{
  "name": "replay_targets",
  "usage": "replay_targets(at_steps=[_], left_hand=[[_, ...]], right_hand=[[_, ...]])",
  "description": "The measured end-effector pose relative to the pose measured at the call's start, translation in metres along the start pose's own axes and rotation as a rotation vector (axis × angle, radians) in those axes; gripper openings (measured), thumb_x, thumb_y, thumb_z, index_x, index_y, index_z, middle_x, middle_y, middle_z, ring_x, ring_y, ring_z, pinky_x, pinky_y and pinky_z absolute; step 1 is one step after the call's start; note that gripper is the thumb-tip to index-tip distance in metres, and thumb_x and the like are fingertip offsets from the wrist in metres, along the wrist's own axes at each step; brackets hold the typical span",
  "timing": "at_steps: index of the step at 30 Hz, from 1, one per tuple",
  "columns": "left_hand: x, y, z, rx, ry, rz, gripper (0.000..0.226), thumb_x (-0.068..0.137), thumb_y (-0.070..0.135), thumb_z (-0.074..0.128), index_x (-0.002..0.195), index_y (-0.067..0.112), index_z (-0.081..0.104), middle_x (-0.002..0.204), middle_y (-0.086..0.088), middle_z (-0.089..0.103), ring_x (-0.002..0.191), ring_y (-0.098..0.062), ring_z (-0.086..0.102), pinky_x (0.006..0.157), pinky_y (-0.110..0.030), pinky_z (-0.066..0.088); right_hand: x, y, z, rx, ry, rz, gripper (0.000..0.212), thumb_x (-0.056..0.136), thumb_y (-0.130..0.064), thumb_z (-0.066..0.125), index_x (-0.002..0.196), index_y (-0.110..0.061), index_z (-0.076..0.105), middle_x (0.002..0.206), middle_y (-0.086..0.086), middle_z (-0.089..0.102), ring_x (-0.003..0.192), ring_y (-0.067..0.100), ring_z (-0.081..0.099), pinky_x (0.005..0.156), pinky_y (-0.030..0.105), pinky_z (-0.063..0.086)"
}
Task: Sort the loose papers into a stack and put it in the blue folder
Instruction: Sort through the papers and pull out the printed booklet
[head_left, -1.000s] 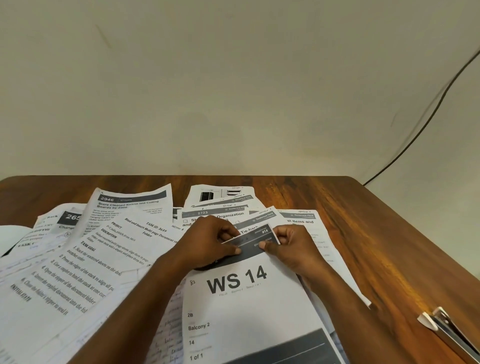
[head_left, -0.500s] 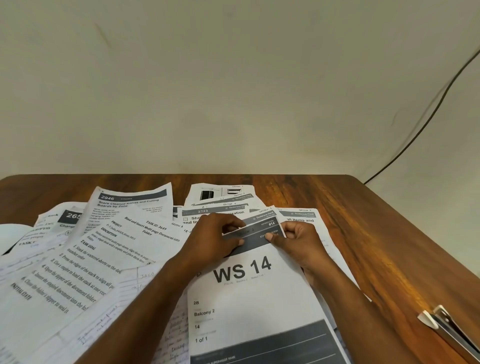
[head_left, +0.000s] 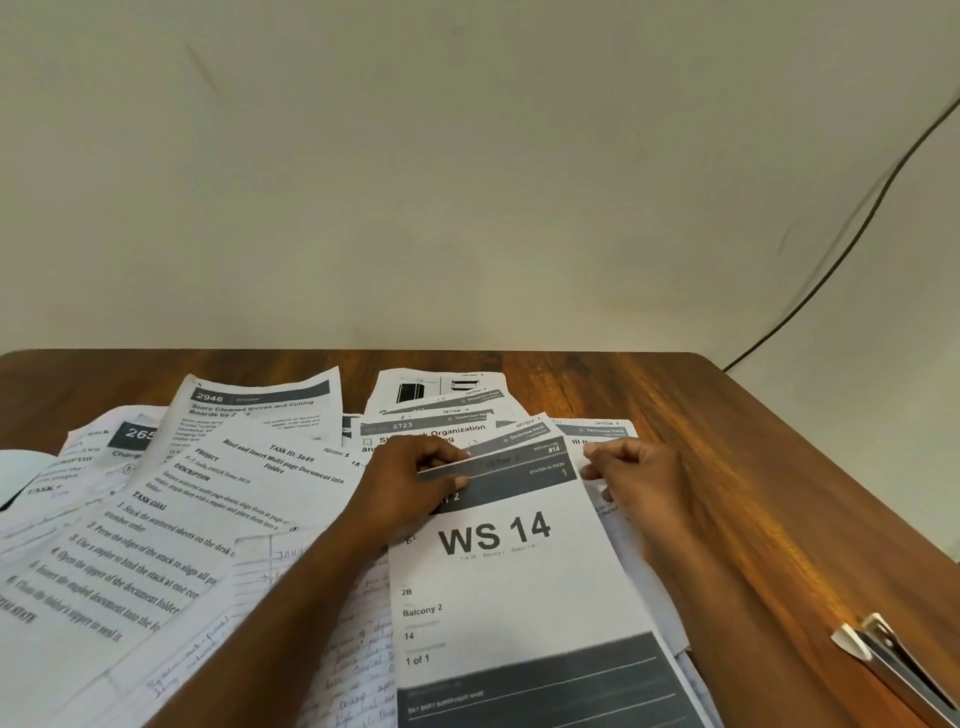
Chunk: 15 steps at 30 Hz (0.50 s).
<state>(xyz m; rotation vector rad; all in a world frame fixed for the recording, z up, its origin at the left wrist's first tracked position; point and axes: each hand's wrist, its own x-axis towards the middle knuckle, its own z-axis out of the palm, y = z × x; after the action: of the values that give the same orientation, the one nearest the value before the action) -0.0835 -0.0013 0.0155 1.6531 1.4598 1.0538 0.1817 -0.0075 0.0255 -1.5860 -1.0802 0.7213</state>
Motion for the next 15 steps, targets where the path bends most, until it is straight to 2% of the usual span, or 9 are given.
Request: replay_targets(at_steps=[2, 4, 7, 10, 13, 15], left_hand=[[-0.0005, -0.0024, 0.0003, 0.028, 0.007, 0.023, 0.014, 0.089, 0.02, 0.083, 0.097, 0.031, 0.079, 0.09, 0.009, 0.078, 0.08, -0.011, 0.072, 0.065, -0.017, 0.051], [-0.0011, -0.0038, 0.0008, 0.043, 0.019, 0.045, 0.012, 0.09, 0.022, 0.083, 0.095, 0.032, 0.079, 0.091, 0.01, 0.078, 0.085, -0.01, 0.073, 0.068, -0.018, 0.051], [-0.0013, -0.0038, 0.0017, 0.038, 0.034, 0.048, 0.011, 0.089, 0.024, 0.083, 0.097, 0.031, 0.079, 0.095, 0.01, 0.078, 0.09, -0.011, 0.072, 0.073, -0.021, 0.053], [-0.0018, -0.0034, 0.0021, 0.035, 0.039, 0.054, 0.01, 0.09, 0.024, 0.083, 0.097, 0.03, 0.079, 0.095, 0.011, 0.077, 0.09, -0.01, 0.072, 0.073, -0.021, 0.052], [-0.0031, -0.0027, 0.0016, 0.033, 0.042, 0.074, 0.009, 0.09, 0.024, 0.082, 0.095, 0.031, 0.078, 0.094, 0.013, 0.078, 0.09, -0.007, 0.072, 0.074, -0.02, 0.052], [-0.0041, -0.0014, 0.0016, 0.025, 0.046, 0.079, 0.009, 0.091, 0.023, 0.082, 0.092, 0.031, 0.077, 0.094, 0.014, 0.077, 0.091, -0.007, 0.071, 0.073, -0.018, 0.049]], right_hand=[[0.003, 0.0011, -0.0051, -0.078, 0.062, -0.013, 0.011, 0.093, -0.023, 0.079, 0.082, -0.021, 0.079, 0.105, -0.008, 0.079, 0.084, 0.016, 0.073, 0.077, 0.041, 0.064], [0.0059, 0.0029, -0.0064, -0.103, 0.055, 0.019, 0.006, 0.09, -0.02, 0.083, 0.087, -0.022, 0.077, 0.114, -0.004, 0.077, 0.088, 0.017, 0.073, 0.078, 0.037, 0.063], [0.0065, 0.0031, -0.004, -0.082, 0.017, 0.042, 0.014, 0.087, -0.017, 0.085, 0.095, -0.021, 0.075, 0.119, -0.001, 0.075, 0.09, 0.018, 0.072, 0.082, 0.037, 0.061], [0.007, 0.0047, -0.0024, -0.06, 0.004, 0.028, 0.017, 0.085, -0.018, 0.087, 0.096, -0.023, 0.076, 0.114, -0.004, 0.073, 0.088, 0.016, 0.072, 0.085, 0.043, 0.063], [0.0036, 0.0023, -0.0012, -0.007, -0.065, 0.0, 0.014, 0.081, -0.013, 0.089, 0.088, -0.022, 0.082, 0.1, -0.007, 0.08, 0.086, 0.021, 0.078, 0.085, 0.053, 0.064], [0.0029, 0.0037, -0.001, -0.014, -0.085, -0.029, 0.016, 0.081, -0.013, 0.089, 0.085, -0.027, 0.084, 0.094, -0.009, 0.081, 0.087, 0.018, 0.079, 0.084, 0.053, 0.064]])
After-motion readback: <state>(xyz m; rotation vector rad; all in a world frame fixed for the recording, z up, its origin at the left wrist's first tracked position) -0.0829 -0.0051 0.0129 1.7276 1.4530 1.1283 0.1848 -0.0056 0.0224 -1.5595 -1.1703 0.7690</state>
